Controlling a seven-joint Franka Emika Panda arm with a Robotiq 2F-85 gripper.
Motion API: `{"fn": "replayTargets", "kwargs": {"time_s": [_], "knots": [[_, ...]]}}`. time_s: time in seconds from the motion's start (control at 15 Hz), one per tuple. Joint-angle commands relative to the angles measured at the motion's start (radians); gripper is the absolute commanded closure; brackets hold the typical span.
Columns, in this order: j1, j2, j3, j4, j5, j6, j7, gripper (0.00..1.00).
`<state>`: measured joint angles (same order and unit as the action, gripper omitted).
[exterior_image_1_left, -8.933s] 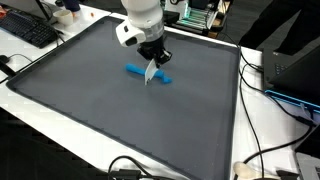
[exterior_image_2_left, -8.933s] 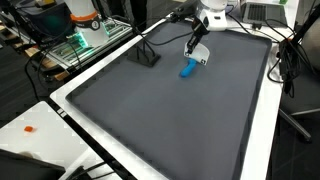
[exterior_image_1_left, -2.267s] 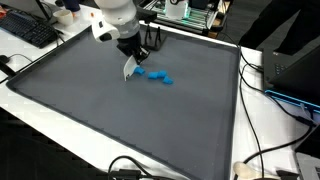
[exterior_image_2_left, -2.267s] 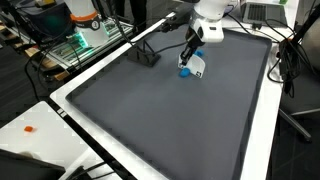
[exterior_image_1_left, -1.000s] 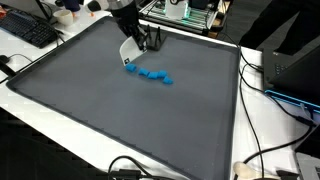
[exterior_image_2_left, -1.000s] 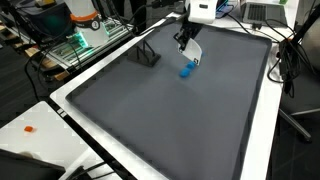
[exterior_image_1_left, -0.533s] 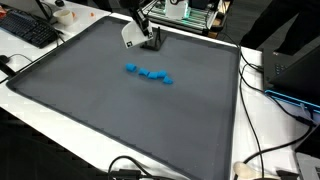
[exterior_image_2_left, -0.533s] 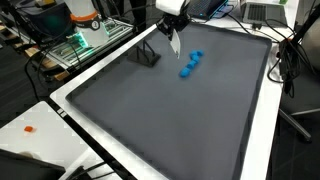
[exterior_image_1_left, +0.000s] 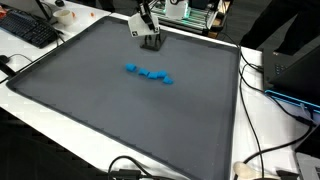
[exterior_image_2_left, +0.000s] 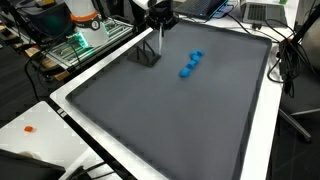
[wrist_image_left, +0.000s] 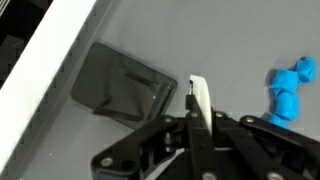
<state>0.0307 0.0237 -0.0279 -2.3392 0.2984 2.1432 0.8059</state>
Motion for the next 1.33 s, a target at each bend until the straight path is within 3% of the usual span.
{"fn": "replayTargets", "kwargs": {"time_s": [0.0, 0.93, 1.27], "knots": [[-0.009, -0.066, 0.012, -0.113, 0.053, 0.077, 0.115, 0.99], [0.003, 0.004, 0.037, -0.260, 0.163, 0.417, 0.226, 0.99], [0.005, 0.016, 0.045, -0.273, 0.154, 0.447, 0.228, 0.99]]}}
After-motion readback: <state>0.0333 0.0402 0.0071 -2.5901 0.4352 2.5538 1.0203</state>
